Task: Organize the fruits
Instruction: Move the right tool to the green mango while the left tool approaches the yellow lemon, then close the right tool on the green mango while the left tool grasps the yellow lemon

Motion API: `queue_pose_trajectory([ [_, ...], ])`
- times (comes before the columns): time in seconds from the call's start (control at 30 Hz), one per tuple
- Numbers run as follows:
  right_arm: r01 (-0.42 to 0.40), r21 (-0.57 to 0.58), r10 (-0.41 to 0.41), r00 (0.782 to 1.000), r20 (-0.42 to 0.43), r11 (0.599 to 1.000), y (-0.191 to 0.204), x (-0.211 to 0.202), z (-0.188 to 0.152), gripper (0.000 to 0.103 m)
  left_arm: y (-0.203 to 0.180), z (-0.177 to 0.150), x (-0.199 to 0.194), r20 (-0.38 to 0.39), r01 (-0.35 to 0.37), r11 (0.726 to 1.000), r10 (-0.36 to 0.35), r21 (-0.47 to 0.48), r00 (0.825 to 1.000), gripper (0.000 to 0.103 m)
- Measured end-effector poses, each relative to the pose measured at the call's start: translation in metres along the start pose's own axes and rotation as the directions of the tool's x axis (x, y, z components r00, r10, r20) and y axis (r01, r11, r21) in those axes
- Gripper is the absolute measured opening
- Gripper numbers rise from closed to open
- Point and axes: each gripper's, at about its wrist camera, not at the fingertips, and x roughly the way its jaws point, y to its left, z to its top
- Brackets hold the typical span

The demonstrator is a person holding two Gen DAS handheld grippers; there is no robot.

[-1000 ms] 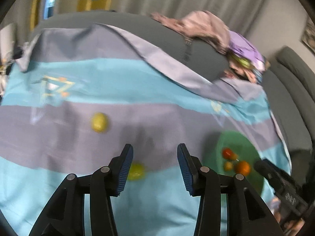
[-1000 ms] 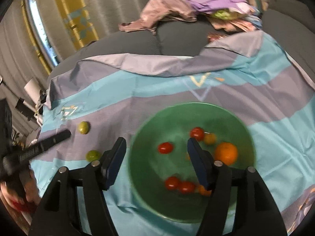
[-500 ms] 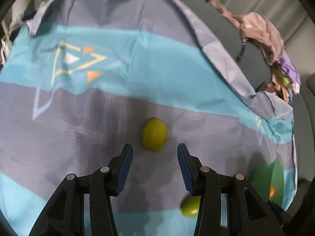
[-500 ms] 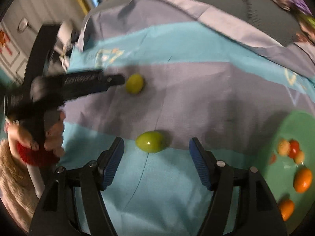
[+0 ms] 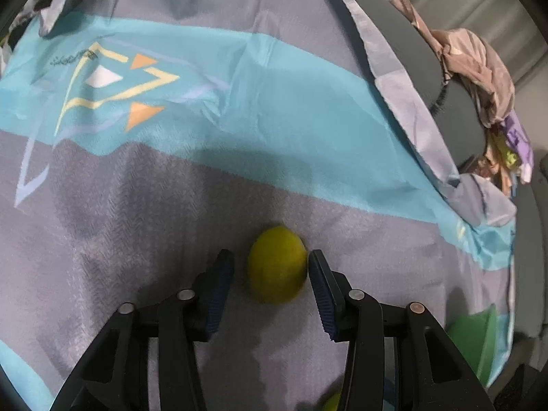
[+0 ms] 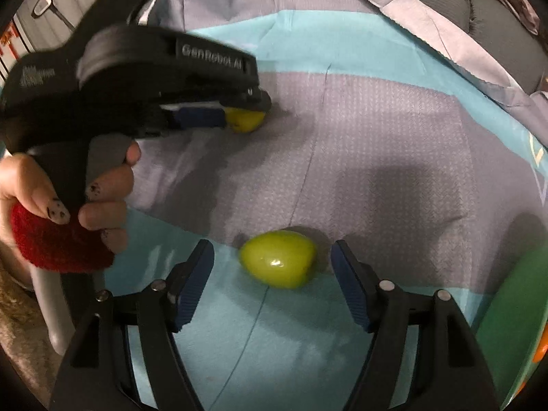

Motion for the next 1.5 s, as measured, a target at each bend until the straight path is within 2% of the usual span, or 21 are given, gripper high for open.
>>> queue_pose_trajectory([
  [0.13,0.04,-0.03,-0.039,0.999,0.015,0.999,0.003,0.002,-0.003,0.066,-0.001,-0.002,0.002,0.025,-0.005,1.0,0.005,0.014,1.0,0.036],
  [0.2,0.073,-0.045,-0.072,0.997,0.032,0.996,0.005,0.001,-0.005,0.056,-0.001,-0.002,0.002,0.028,0.002,1.0,-0.003,0.007,1.0,0.036],
  [0.23,0.09,-0.056,-0.087,0.995,0.041,0.994,0.007,0.001,-0.005,0.047,-0.001,-0.003,0.001,0.028,-0.003,1.0,0.003,0.01,1.0,0.036],
  [0.47,0.058,-0.032,-0.057,0.997,0.049,0.998,0.009,-0.004,-0.009,0.047,0.001,-0.016,-0.023,0.039,-0.018,1.0,0.019,-0.01,0.999,0.035],
  [0.7,0.004,0.03,-0.007,0.994,0.107,1.0,0.007,-0.042,-0.02,0.047,-0.003,-0.046,-0.084,0.139,-0.073,0.997,0.07,0.019,0.988,0.035],
  [0.83,-0.031,0.074,0.02,0.99,0.14,0.997,0.001,-0.066,-0.029,0.048,-0.004,-0.074,-0.118,0.216,-0.112,0.993,0.103,0.029,0.971,0.035],
  [0.93,-0.024,0.079,0.011,0.987,0.161,0.997,0.001,-0.078,-0.031,0.048,-0.006,-0.094,-0.134,0.242,-0.098,0.994,0.086,0.038,0.966,0.035],
  [1.17,-0.034,0.094,0.013,0.976,0.216,0.995,0.004,-0.108,-0.045,0.048,-0.014,-0.127,-0.144,0.245,-0.063,0.997,0.052,0.038,0.968,0.035],
  [1.3,-0.049,0.128,0.019,0.974,0.226,0.991,-0.002,-0.112,-0.056,0.048,-0.023,-0.14,-0.145,0.223,-0.036,0.998,0.022,0.059,0.975,0.035],
  [1.5,-0.044,0.161,-0.001,0.962,0.274,0.986,-0.015,-0.134,-0.062,0.048,-0.054,-0.152,-0.149,0.252,-0.072,0.986,0.032,0.152,0.967,0.035],
])
